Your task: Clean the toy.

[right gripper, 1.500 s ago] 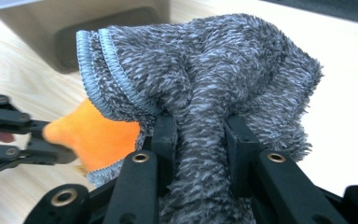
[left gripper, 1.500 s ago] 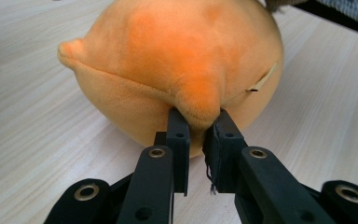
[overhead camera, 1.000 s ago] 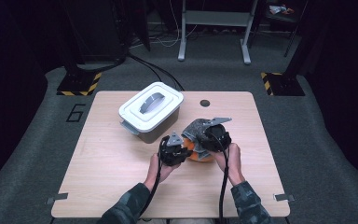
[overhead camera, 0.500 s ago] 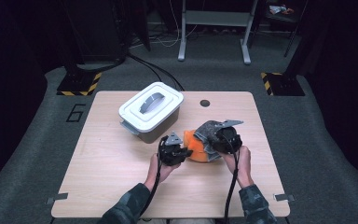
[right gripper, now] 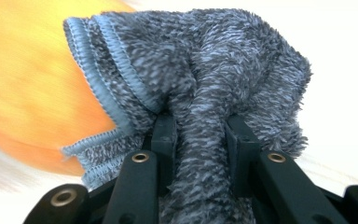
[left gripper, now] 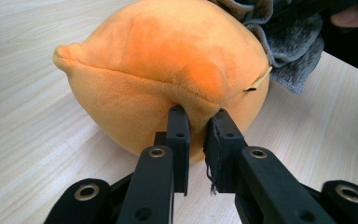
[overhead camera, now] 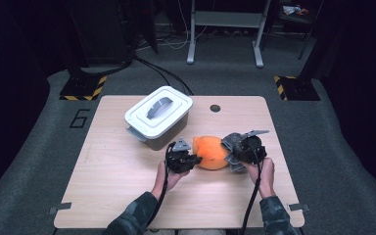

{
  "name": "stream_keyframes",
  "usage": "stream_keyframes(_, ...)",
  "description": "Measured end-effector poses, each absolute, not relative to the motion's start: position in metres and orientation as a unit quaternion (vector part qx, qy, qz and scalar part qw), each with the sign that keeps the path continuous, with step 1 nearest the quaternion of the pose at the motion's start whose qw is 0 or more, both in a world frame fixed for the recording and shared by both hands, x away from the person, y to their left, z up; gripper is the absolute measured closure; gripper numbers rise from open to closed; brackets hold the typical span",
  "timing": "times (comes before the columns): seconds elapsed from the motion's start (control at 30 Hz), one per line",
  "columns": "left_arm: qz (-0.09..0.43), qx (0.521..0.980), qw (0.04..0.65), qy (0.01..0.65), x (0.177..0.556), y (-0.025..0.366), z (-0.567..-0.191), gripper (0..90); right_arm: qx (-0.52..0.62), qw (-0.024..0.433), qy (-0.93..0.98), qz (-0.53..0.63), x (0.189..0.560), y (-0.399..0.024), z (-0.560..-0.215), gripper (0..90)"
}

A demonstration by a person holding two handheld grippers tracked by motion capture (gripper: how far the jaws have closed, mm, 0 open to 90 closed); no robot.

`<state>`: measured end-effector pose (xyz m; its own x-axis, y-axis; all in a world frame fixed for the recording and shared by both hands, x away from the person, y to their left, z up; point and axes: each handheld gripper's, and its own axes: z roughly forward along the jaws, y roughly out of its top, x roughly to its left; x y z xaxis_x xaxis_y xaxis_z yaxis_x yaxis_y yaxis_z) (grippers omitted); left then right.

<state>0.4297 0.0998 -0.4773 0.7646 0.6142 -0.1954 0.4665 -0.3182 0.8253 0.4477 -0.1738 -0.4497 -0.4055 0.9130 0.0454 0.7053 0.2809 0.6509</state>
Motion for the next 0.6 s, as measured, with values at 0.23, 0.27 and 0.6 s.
stream_keyframes(0.23, 0.077, 0.809, 0.479, 0.333, 0.431, 0.102, -0.477, 80.1, 0.522, 0.179, 0.774, 0.312, 0.445, -0.179, -0.440, 69.3)
stream_keyframes(0.27, 0.077, 0.809, 0.478, 0.333, 0.431, 0.101, -0.477, 80.1, 0.519, 0.180, 0.772, 0.321, 0.442, -0.177, -0.434, 69.3)
stream_keyframes(0.6, 0.079, 0.812, 0.478, 0.327, 0.431, 0.100, -0.476, 80.0, 0.443, 0.176, 0.801, 0.362, 0.432, -0.125, -0.401, 69.2)
